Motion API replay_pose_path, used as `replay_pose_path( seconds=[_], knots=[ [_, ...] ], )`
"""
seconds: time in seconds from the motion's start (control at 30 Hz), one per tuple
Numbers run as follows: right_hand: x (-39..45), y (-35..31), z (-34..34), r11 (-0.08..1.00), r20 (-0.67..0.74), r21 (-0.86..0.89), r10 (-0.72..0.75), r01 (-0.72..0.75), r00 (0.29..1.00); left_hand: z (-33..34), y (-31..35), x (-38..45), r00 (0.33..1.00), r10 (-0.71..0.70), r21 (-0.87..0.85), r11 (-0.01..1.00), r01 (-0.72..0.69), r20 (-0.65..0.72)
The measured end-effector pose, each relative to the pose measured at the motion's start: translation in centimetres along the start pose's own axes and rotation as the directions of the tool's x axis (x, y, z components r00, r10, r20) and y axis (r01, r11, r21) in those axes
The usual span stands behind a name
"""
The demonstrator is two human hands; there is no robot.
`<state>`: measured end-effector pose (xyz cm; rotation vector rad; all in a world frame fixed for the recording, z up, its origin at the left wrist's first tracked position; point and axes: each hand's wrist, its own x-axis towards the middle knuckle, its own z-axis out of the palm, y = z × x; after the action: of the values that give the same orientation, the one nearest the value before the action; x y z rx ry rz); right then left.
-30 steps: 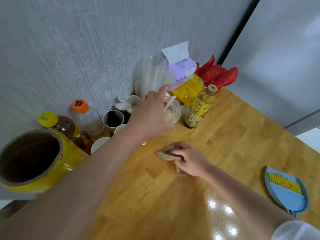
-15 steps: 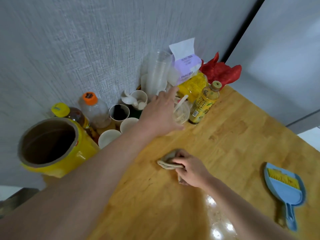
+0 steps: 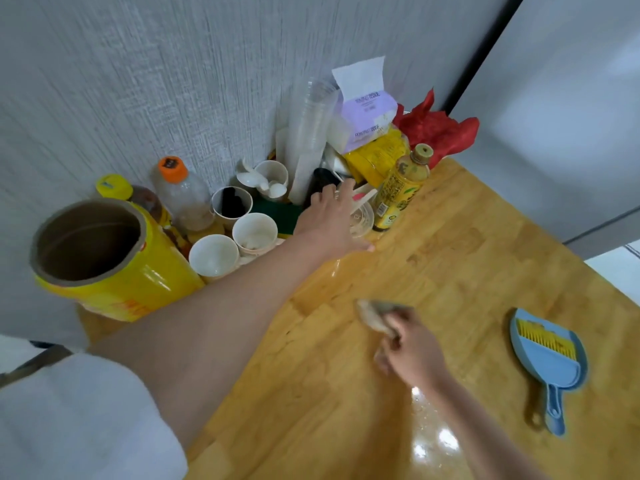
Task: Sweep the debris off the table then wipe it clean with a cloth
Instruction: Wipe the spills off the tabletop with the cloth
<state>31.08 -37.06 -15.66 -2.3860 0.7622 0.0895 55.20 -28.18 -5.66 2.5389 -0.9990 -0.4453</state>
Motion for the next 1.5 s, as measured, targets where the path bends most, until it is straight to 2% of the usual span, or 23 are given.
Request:
replay_pose_path(
  seconds=[0.07,0.1,0.13,0.17,0.23,0.27,0.33,0.37,0.43,0.5,0.57,0.6,0.67,0.77,0.83,0.97,1.03,1.13,1.2,1.27,1.37,1.43,1.5],
  knots=[
    [2.1,0.8,-1.2,0.948,-0.214,0.127,0.313,-0.291,0.926,-0.2,-0.2,-1.5,1.000,0.003,-0.065,0.998,-0.004,-0.010],
    [2.5,0.2,-0.9,0.926,-0.257,0.113,0.376,-0.359,0.890,-0.1,-0.5,-2.8,0.999,0.009,-0.073,0.997,-0.013,-0.051],
    [2.6,-1.2,-0.1,0.934,-0.246,0.028,0.353,-0.357,0.903,0.1,-0.9,-4.3,0.996,0.010,-0.048,0.999,-0.014,-0.090],
    [2.3,-3.0,1.3,0.955,-0.202,-0.074,0.267,-0.287,0.942,0.3,-1.4,-5.8,0.995,0.001,0.009,1.000,0.000,-0.101],
    [0.8,-7.2,4.3,0.985,-0.036,-0.171,-0.024,0.017,0.999,0.9,-2.9,-8.1,0.994,-0.066,0.136,0.988,0.079,-0.091],
    [-0.1,-9.0,5.4,0.969,0.069,-0.164,-0.173,0.182,0.982,0.9,-3.6,-8.8,0.988,-0.101,0.183,0.976,0.121,-0.114],
    [-0.5,-9.9,6.0,0.929,0.233,-0.102,-0.325,0.355,0.917,-0.1,-5.1,-9.2,0.975,-0.129,0.261,0.950,0.174,-0.184],
    [0.2,-9.4,5.7,0.924,0.267,-0.098,-0.332,0.369,0.905,-0.8,-5.7,-9.0,0.973,-0.137,0.297,0.936,0.188,-0.186],
    [2.2,-8.0,4.7,0.947,0.210,-0.111,-0.273,0.300,0.939,-2.3,-6.8,-8.5,0.978,-0.169,0.385,0.900,0.203,-0.119],
    [4.5,-6.9,3.6,0.992,0.045,-0.100,-0.070,0.075,0.997,-2.9,-7.4,-8.1,0.979,-0.200,0.471,0.860,0.194,-0.037],
    [5.3,-7.4,3.9,0.991,-0.053,-0.106,0.077,-0.082,0.996,-2.9,-7.6,-7.7,0.980,-0.199,0.508,0.843,0.180,-0.016],
    [5.1,-8.4,4.8,0.987,-0.062,-0.147,0.060,-0.069,0.996,-2.8,-7.8,-7.4,0.980,-0.197,0.514,0.838,0.184,-0.030],
    [3.1,-11.1,6.8,0.982,-0.008,-0.161,-0.100,0.097,0.995,-2.5,-8.1,-6.7,0.978,-0.199,0.522,0.829,0.200,-0.058],
    [0.9,-13.3,8.8,0.920,0.211,-0.135,-0.336,0.367,0.918,-2.6,-8.6,-5.9,0.976,-0.197,0.513,0.831,0.216,-0.092],
    [2.4,-13.4,8.2,0.915,0.220,-0.157,-0.333,0.371,0.917,-2.6,-8.8,-5.6,0.978,-0.178,0.498,0.842,0.207,-0.105],
    [7.3,-13.6,6.5,0.975,0.042,-0.210,-0.067,0.075,0.997,-2.6,-9.1,-4.9,0.973,-0.175,0.453,0.863,0.225,-0.151],
    [8.2,-15.2,7.4,0.966,0.003,-0.254,-0.048,0.047,0.999,-2.7,-9.3,-4.4,0.966,-0.194,0.418,0.873,0.250,-0.171],
    [6.5,-16.4,9.3,0.932,0.096,-0.270,-0.222,0.240,0.970,-2.4,-9.4,-3.7,0.967,-0.183,0.397,0.885,0.241,-0.179],
    [4.4,-15.4,9.5,0.871,0.216,-0.249,-0.376,0.423,0.901,-2.1,-9.3,-3.3,0.972,-0.166,0.399,0.890,0.221,-0.169],
    [2.8,-13.3,8.6,0.829,0.249,-0.241,-0.450,0.505,0.858,-1.8,-9.2,-3.4,0.975,-0.154,0.406,0.890,0.207,-0.160],
    [3.3,-9.8,6.1,0.903,0.103,-0.253,-0.333,0.349,0.937,-2.0,-9.3,-3.8,0.969,-0.160,0.357,0.908,0.219,-0.188],
    [4.3,-8.3,4.8,0.973,-0.036,-0.218,-0.084,0.074,0.996,-1.8,-9.4,-4.5,0.969,-0.157,0.327,0.921,0.213,-0.188],
    [4.4,-8.6,4.9,0.968,-0.110,-0.225,0.089,-0.112,0.990,-1.5,-9.3,-5.1,0.970,-0.139,0.328,0.923,0.200,-0.199]
  ],
)
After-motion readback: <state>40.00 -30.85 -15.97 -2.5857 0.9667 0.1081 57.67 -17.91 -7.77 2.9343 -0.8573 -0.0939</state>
